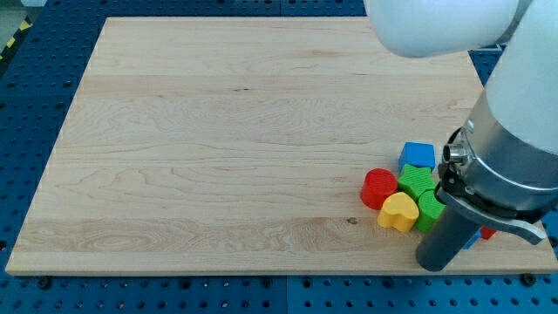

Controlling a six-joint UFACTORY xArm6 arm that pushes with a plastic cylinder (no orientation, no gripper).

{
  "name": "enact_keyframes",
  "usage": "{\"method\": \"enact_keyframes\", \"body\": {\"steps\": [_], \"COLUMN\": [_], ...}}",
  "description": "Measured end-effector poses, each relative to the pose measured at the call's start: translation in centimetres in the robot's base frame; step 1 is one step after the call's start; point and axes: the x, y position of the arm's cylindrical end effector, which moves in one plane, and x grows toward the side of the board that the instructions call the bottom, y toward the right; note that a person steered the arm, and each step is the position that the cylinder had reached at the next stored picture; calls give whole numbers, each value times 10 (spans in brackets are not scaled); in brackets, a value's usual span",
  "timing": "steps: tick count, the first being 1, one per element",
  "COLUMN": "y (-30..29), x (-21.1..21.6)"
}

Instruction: Nudge the group of blocks up a bit

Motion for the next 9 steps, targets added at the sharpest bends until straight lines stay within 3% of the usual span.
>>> {"method": "enact_keyframes", "body": {"steps": [6,9], "y": [13,-13], "x": [-26,-55]}}
